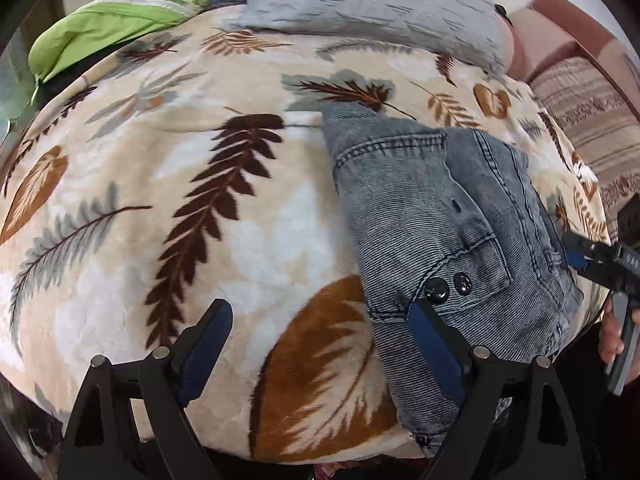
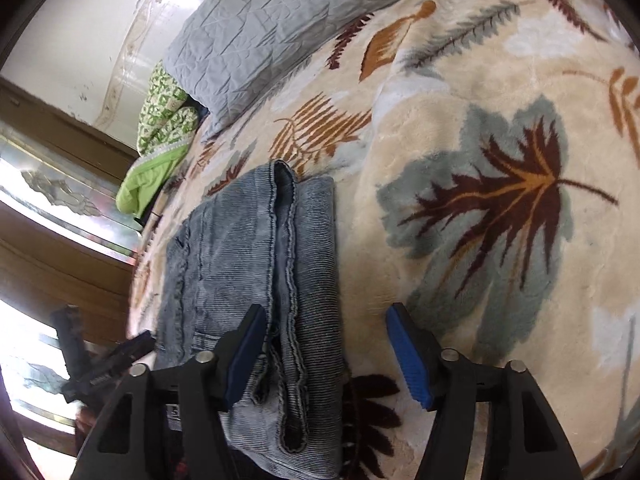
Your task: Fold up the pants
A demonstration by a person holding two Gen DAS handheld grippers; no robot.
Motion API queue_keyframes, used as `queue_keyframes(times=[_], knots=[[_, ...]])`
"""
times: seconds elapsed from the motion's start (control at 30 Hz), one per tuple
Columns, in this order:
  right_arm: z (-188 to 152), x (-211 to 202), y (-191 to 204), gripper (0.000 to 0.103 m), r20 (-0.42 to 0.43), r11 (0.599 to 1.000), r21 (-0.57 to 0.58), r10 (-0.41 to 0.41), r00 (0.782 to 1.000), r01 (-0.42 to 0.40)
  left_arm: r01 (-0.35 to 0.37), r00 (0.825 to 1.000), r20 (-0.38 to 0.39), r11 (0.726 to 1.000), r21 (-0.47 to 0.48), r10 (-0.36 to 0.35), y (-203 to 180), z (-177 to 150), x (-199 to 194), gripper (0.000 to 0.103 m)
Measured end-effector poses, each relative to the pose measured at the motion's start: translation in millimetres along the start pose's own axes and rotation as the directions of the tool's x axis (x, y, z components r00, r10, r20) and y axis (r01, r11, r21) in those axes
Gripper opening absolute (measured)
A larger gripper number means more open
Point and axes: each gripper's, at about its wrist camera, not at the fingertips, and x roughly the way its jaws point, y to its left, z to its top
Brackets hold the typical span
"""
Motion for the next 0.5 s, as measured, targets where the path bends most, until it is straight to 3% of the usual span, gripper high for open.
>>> queue_keyframes(times=[0.07,0.3,0.4,0.5], knots=[[0.6,1.4,-1.8,0.074,-0.008,1.000,0.012,0.029,1.000,-0.029,0.021,1.000,-0.001,1.000,-0.001,-0.021,-0.5,2.2,2.1,0.090],[1.9,18.2,3.6,0.075,-0.084,0.984,0.048,0.173,0.981,-0.170,0.083,0.997,-0.004,0.995,-0.055,-0.083,5.4,2.7,1.5,0.090],[-2.1,22.2,19.3,0.075,-0.092,0.990,-0.019,0.138,0.986,-0.140,0.130,0.991,0.020,0.989,-0.075,-0.129,6.4,0.7,-4.4,0.090],[-4.9,23.3,26.7,0.075,-0.105,0.980,-0.030,0.191,0.976,-0.195,0.160,0.987,0.032,0.984,-0.076,-0.158,3.1,-0.9,-7.9,0.090]])
